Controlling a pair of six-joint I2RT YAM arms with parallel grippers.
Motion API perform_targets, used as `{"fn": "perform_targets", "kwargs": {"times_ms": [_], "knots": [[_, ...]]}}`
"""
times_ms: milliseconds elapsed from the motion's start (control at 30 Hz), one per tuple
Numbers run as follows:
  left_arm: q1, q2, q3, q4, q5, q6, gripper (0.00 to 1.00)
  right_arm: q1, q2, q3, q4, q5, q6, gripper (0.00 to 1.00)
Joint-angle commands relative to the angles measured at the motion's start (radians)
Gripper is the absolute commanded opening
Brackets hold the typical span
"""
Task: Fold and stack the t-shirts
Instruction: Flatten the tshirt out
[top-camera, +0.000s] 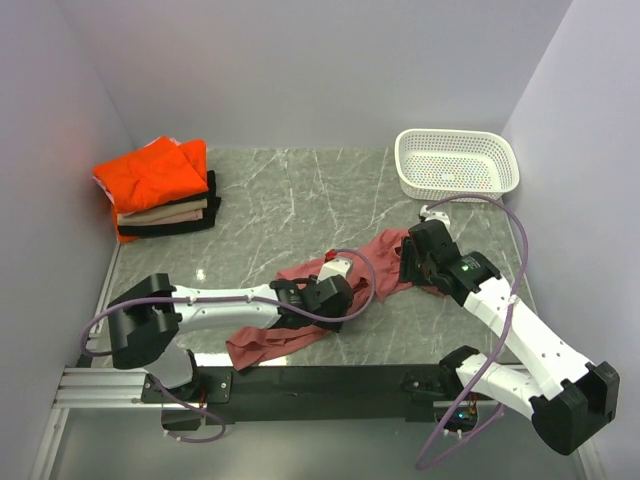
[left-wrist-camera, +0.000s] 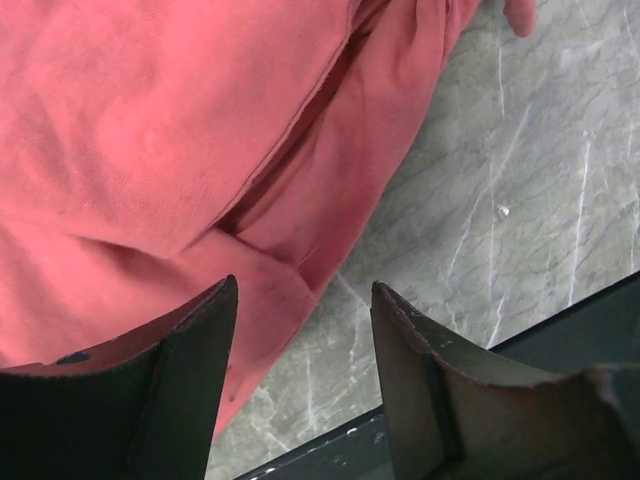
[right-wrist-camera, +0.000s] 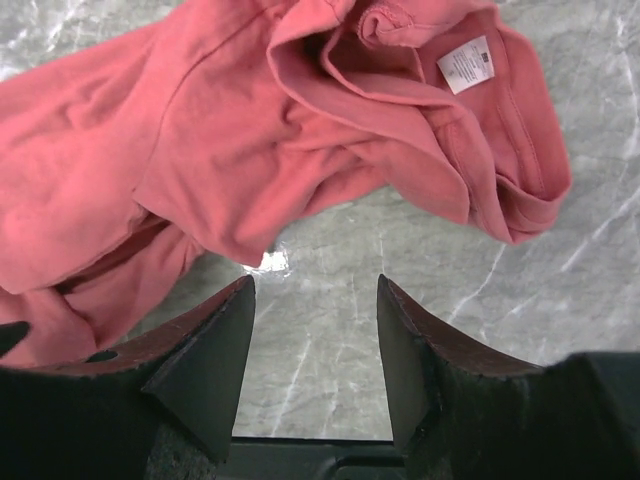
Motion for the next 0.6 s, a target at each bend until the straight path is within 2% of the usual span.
{"fn": "perform_targets", "kwargs": {"times_ms": [0, 167, 567], "knots": [[-0.009, 0.024, 0.064, -0.009, -0.003, -0.028, 0.61, -0.009, -0.02, 0.009, 0.05, -0.002, 0.013, 0.59], [-0.016, 0.066, 0.055, 0.023, 0.02, -0.045, 0.56, -0.014, -0.028, -0.004, 0.057, -0.012, 0.013, 0.6], [-0.03, 0.168, 0.107, -0.089, -0.049, -0.077, 0.45, -0.017, -0.017, -0.011, 0.07, -0.015, 0.008, 0.6]]}}
